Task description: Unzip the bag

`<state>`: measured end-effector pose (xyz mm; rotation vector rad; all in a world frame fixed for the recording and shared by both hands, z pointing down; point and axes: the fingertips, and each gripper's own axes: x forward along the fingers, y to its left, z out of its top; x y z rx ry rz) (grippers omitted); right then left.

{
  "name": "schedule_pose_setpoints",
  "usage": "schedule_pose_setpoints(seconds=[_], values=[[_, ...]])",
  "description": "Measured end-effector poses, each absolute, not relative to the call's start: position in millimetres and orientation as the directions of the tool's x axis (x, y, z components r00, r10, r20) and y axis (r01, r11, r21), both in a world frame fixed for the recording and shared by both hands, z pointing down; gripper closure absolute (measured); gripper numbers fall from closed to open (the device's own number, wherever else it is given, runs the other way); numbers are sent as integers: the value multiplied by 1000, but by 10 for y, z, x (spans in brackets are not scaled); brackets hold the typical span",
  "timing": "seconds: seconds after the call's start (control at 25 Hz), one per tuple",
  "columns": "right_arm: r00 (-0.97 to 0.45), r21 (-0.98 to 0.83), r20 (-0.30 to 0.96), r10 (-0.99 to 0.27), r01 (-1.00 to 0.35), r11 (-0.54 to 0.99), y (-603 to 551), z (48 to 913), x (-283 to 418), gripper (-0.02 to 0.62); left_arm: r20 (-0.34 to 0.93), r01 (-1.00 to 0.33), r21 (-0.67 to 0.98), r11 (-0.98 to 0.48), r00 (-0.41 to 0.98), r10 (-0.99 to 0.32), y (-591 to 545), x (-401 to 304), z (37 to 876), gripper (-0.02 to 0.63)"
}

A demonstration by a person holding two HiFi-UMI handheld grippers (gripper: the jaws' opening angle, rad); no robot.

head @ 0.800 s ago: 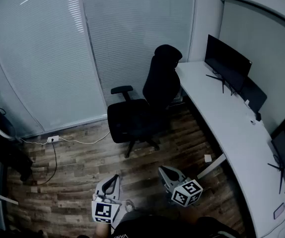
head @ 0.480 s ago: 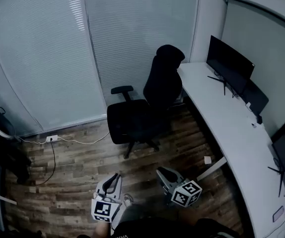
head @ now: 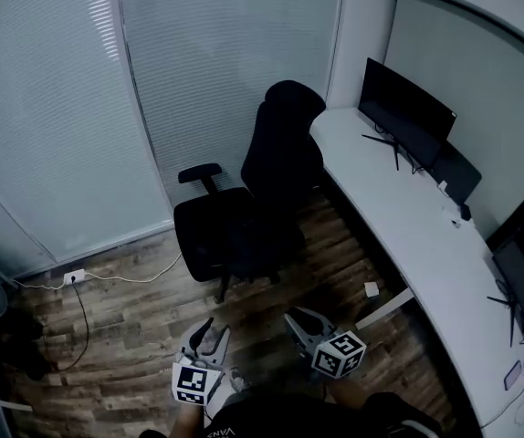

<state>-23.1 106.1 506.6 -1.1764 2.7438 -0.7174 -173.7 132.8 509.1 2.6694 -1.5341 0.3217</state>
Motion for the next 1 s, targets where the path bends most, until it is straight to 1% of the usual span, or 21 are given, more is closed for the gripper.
schedule_pose_setpoints(seconds=[0.04,0.12,0.16,0.4,0.48,0.76,1.0], values=[[-696,-447,131,-706,-677,585,975,5118,-270,526,219,-849,-66,-524,500,-838,1233,-1769,5132,458],[-684,-456,159,-712,-691,561,816,5224,-348,458,252,-831,-73,-552,520,-816,1047,-1835,5214,437],[-679,-460,170,-714,-695,552,736,5270,-391,454,267,-824,-75,-562,527,-807,952,-1874,5254,428],[-648,-471,217,-730,-725,503,308,5537,-610,451,337,-780,-90,-620,562,-756,455,-2102,5470,363],[-639,-473,233,-733,-733,488,216,5633,-639,451,353,-760,-100,-643,577,-737,344,-2129,5526,351],[-601,-473,278,-749,-765,437,-118,5922,-672,451,383,-693,-117,-711,629,-676,9,-2217,5733,334],[-670,-467,290,-684,-722,510,-377,6200,-759,451,384,-732,-98,-674,598,-704,-166,-2212,5838,334]])
